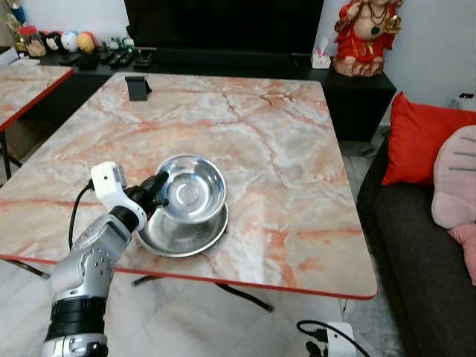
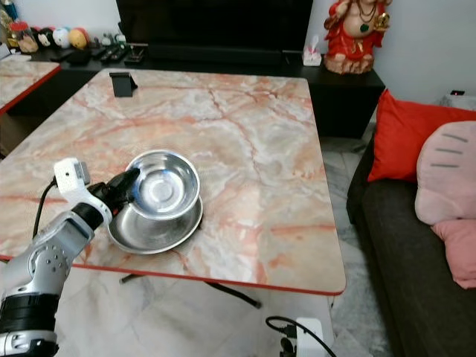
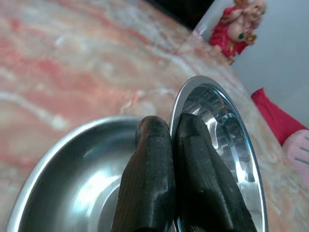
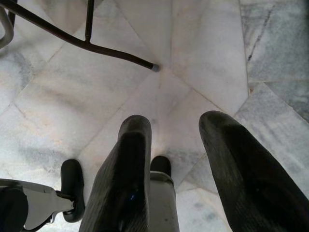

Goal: Setting the table

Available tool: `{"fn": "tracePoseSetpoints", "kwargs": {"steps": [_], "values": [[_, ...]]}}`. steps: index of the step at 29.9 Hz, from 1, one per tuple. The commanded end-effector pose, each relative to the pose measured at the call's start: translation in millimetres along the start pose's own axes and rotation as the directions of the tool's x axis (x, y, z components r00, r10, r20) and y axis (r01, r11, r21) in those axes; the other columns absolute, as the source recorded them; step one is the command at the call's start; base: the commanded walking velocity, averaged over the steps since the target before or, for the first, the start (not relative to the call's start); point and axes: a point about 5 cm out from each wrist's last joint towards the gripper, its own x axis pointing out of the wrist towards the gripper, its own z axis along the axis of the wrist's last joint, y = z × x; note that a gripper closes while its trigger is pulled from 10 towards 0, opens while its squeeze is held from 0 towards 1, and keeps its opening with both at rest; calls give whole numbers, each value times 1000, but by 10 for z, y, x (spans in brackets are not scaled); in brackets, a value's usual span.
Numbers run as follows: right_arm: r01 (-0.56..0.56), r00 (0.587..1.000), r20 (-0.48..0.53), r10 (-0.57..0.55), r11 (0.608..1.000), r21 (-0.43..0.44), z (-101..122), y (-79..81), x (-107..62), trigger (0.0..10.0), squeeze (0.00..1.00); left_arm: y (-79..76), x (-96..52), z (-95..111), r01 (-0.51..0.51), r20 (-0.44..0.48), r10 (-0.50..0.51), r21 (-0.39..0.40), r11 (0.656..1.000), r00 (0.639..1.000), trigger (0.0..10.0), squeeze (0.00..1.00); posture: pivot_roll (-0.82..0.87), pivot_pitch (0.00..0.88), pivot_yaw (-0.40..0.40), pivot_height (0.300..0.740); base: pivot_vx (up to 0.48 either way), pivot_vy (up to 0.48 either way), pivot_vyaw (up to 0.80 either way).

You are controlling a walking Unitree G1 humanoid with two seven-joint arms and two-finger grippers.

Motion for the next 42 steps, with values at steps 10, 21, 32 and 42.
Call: {"fn": "tracePoseSetpoints", "kwargs": {"steps": [10,21,32,42], "values": [[-1,1000,-7,1,1000,5,-7,-4,-1,10000,0,-38,-54,29,-1,-3,1,-19,1000,1000,10000,0,69,0,-11,740,0,0,0],[-3,1000,-9,3,1000,4,-9,0,0,10000,0,49,-48,0,-82,-36,81,-27,996,996,10000,0,69,0,-11,740,0,0,0],[-7,1000,-10,7,1000,4,-12,6,-1,10000,0,69,-56,-79,-99,-97,94,-45,994,991,10000,0,69,0,-8,740,0,0,0],[-9,1000,-11,9,1000,3,-11,6,0,10000,0,84,-56,-103,-111,-116,105,-46,993,988,10000,0,71,0,-9,740,0,0,0]]}}
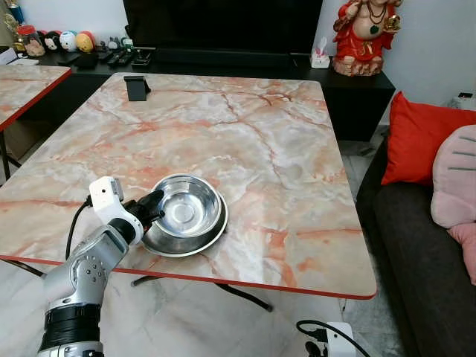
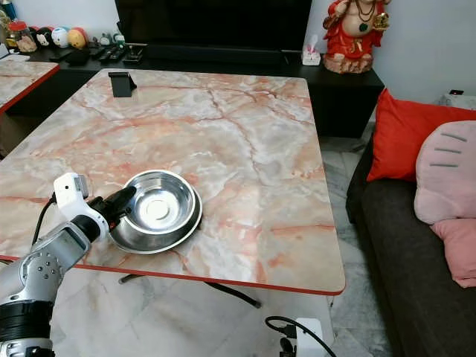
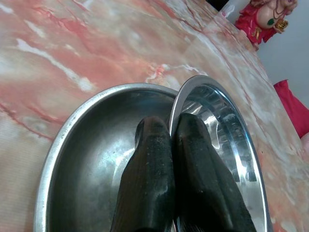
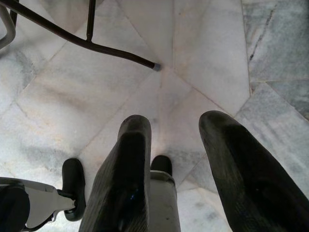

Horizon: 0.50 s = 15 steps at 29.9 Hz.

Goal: Setting the table

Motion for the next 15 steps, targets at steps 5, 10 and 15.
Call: {"fn": "tracePoseSetpoints", "kwargs": {"steps": [5,10,15], "values": [[-1,1000,-10,1,1000,2,-10,2,0,10000,0,21,7,-18,-14,-25,14,0,1000,1000,10000,1000,70,0,-10,740,0,0,0],[0,1000,-10,0,1000,2,-11,0,0,10000,0,30,11,-10,-27,-23,27,7,1000,999,10000,1000,70,0,-10,740,0,0,0],[-1,1000,-10,1,1000,2,-9,-1,0,10000,0,56,6,13,-39,-25,40,37,999,999,10000,0,71,0,-11,740,0,0,0]]}}
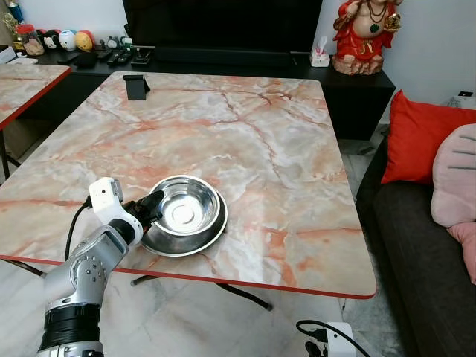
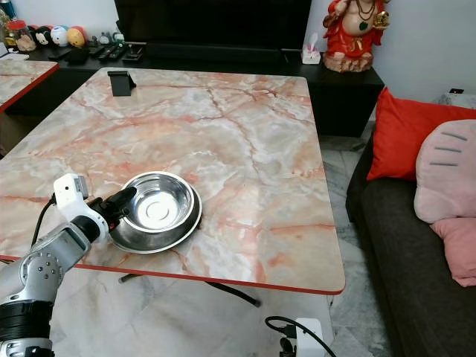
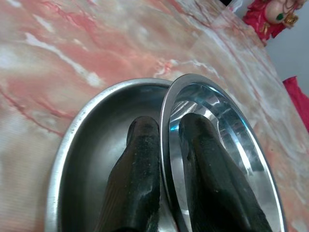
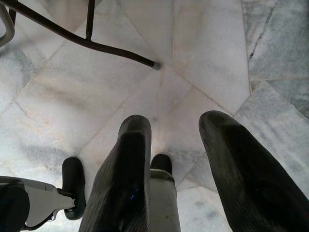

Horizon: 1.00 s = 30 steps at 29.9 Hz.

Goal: Setting the table

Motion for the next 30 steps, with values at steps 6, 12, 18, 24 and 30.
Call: {"fn": "tracePoseSetpoints", "kwargs": {"steps": [6,12,18,24,30], "values": [[-1,1000,-10,1,1000,2,-7,-2,1,10000,0,46,3,19,-24,-25,25,45,999,999,10000,0,75,0,-13,740,0,0,0],[3,1000,-10,-3,1000,2,-6,-4,1,10000,0,19,6,-48,1,-66,6,95,996,998,10000,0,74,0,-13,740,0,0,0],[5,1000,-9,-5,1000,2,-5,-3,2,10000,0,5,4,-64,9,-76,-2,102,995,997,10000,0,73,0,-12,740,0,0,0],[4,1000,-9,-4,1000,0,-3,-2,3,10000,0,33,8,-37,-10,-67,20,151,989,998,10000,0,75,0,-13,740,0,0,0],[4,1000,-9,-4,1000,0,-3,-3,2,10000,0,21,14,-40,-13,-62,24,170,985,998,10000,0,75,0,-13,740,0,0,0]]}}
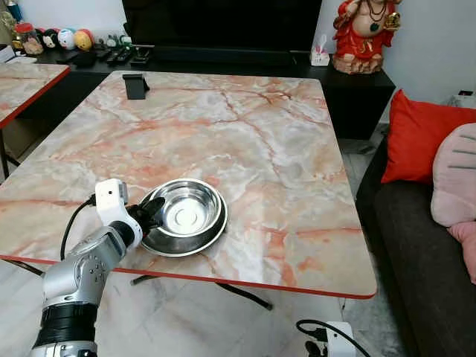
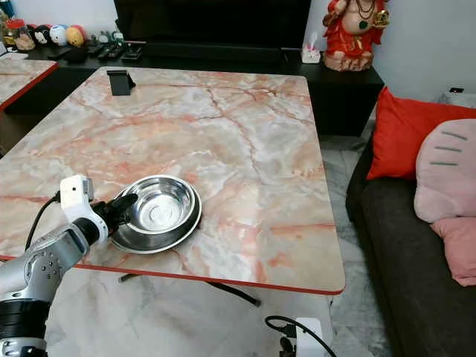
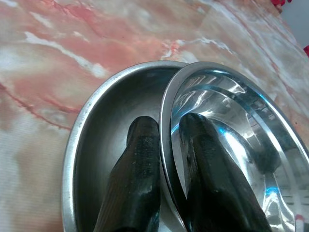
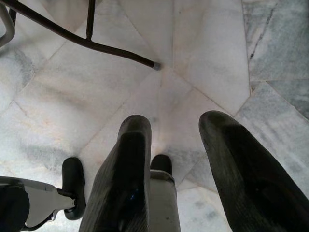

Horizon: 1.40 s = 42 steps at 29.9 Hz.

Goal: Setting the table

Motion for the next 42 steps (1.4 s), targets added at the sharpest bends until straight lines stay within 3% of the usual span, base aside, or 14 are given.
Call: {"fn": "tracePoseSetpoints", "kwargs": {"steps": [1,14,15,16,42], "values": [[3,1000,-12,-3,1000,1,-15,-3,-2,10000,0,16,-6,-1,-17,-1,17,30,999,1000,10000,0,75,0,-13,740,0,0,0],[2,1000,-13,-2,1000,0,-17,-5,-3,10000,0,-10,4,-14,-4,-10,5,54,999,1000,10000,0,77,0,-14,740,0,0,0],[2,1000,-12,-2,1000,-1,-17,-5,-3,10000,0,-20,5,-12,5,-9,-5,55,998,1000,10000,227,77,0,-14,740,0,0,0],[1,1000,-12,-1,1000,-1,-16,-4,-2,10000,0,-22,6,-13,5,-9,-5,56,998,1000,10000,1000,76,0,-14,740,0,0,0],[1,1000,-12,-1,1000,-4,-13,-10,-2,10000,0,-27,10,8,-6,-3,6,94,996,1000,10000,1000,80,0,-17,740,0,0,0]]}}
